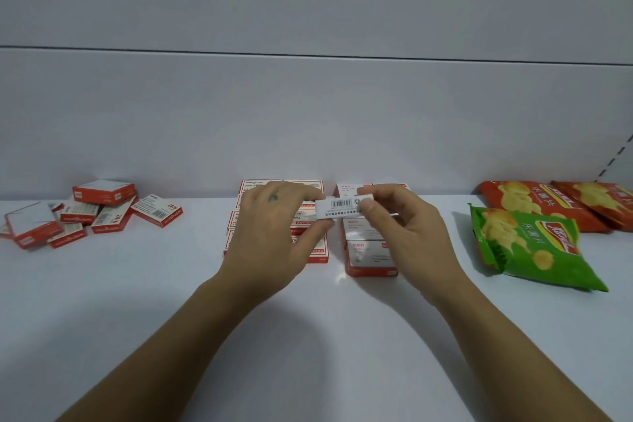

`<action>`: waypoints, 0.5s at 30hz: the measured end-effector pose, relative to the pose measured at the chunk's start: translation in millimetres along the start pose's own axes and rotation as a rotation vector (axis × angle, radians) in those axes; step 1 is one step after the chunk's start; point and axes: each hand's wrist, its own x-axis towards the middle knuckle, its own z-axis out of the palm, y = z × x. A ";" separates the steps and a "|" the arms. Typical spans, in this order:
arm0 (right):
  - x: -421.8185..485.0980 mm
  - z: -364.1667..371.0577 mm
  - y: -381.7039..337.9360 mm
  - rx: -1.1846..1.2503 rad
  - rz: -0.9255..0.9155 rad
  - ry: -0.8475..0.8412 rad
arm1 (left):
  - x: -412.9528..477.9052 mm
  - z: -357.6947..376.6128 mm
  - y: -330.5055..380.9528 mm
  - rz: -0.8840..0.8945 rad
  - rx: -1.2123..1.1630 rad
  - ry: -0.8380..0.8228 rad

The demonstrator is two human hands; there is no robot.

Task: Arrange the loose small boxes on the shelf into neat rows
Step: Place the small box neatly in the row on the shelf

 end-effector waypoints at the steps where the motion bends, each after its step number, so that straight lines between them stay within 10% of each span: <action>1: 0.0 0.1 -1.0 0.008 0.002 0.000 | -0.4 -0.4 4.1 -0.054 -0.059 -0.014; 15: -0.4 -2.1 -8.3 0.061 -0.003 0.036 | 7.1 -11.2 16.6 -0.602 -0.705 -0.137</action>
